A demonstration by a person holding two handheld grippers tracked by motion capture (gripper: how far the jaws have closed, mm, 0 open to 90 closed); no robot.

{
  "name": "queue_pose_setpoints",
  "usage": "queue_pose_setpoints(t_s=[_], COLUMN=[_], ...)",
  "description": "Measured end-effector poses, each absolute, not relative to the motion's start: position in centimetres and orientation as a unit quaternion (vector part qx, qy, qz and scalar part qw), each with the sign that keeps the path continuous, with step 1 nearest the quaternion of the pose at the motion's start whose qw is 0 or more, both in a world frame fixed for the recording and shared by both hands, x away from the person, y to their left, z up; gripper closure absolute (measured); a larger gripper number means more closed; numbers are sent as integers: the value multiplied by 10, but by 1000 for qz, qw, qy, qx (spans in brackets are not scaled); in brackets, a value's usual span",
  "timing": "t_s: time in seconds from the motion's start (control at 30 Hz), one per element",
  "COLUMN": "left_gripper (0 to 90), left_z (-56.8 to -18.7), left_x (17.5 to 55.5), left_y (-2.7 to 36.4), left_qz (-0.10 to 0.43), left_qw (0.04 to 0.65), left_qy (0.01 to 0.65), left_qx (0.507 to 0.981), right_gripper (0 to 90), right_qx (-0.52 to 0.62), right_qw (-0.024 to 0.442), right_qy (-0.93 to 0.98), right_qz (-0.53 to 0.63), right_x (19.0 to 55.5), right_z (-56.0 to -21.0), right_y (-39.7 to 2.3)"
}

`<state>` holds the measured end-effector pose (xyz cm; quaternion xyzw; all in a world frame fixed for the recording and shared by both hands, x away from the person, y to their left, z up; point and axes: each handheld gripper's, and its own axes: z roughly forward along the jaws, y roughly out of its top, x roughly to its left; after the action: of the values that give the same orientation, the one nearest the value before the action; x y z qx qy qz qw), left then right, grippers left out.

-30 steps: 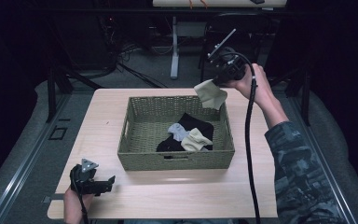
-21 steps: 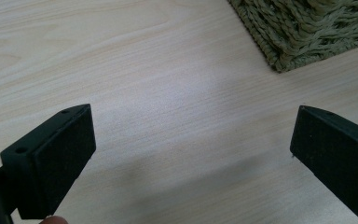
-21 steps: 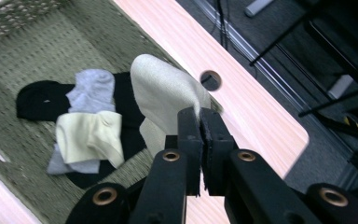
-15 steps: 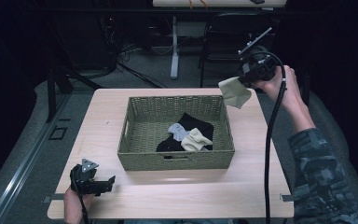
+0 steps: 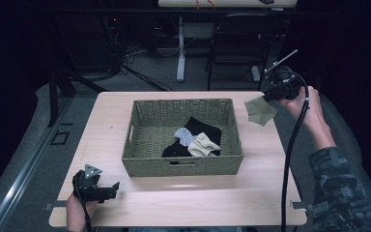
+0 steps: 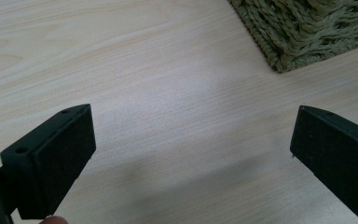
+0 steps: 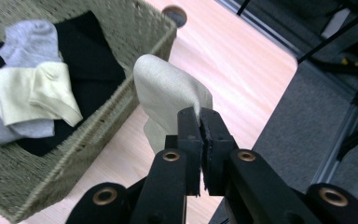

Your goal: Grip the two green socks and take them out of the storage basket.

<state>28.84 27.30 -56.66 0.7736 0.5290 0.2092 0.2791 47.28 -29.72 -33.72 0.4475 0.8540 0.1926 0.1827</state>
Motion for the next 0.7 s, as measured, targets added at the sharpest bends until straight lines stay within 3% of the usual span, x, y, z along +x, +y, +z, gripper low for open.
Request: queue_pose_setpoints(t_s=[0.7], left_gripper=[0], left_z=[-566], left_x=[288], left_y=[273], left_qz=[210], left_qw=[279], left_qy=[529], left_qx=[774], right_gripper=[883], right_qx=[477], right_qw=[100], right_qy=[857], right_qz=[165], right_x=[470], right_z=[-431], right_y=[-309])
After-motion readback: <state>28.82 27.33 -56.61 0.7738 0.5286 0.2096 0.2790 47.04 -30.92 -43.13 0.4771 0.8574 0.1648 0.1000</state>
